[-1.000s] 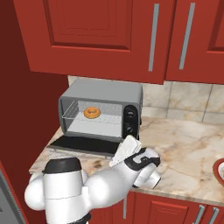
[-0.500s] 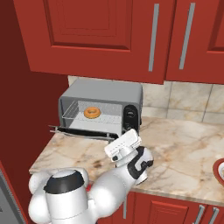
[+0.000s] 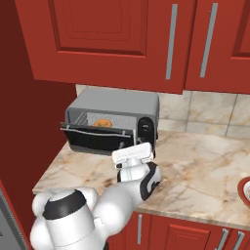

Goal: Pick up the bagel from the plate, place it on the toaster oven rack, close the door, and set the timer.

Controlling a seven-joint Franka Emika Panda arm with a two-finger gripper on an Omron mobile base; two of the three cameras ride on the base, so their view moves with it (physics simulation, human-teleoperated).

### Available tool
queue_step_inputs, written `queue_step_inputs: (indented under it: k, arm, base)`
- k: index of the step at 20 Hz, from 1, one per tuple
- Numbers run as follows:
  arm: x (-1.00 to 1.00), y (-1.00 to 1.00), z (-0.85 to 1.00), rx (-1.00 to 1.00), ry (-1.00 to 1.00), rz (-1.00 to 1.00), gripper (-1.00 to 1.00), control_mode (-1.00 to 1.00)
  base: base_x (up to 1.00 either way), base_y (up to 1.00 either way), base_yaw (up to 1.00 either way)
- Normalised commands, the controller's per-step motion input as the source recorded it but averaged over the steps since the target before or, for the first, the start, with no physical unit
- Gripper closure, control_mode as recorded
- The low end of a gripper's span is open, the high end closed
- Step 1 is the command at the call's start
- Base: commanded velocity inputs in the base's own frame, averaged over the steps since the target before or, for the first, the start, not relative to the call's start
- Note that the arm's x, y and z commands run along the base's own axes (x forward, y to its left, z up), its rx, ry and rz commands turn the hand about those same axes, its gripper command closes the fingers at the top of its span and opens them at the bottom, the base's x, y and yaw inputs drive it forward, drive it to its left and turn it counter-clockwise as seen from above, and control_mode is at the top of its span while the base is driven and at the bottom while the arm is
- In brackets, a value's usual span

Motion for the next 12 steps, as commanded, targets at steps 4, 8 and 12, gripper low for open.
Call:
queue_step_inputs:
  k: [4, 8, 12]
  arm:
    - [0.12, 0.18, 0.27, 0.2, 0.07, -0.26, -1.0, -1.0]
    - [0.23, 0.24, 0.32, 0.19, 0.05, -0.26, -1.0, -1.0]
    - [0.36, 0.3, 0.37, 0.17, 0.04, -0.26, -1.0, -1.0]
  base:
    - [0.0, 0.0, 0.0]
    - [0.0, 0.0, 0.0]
    - [0.0, 0.0, 0.0]
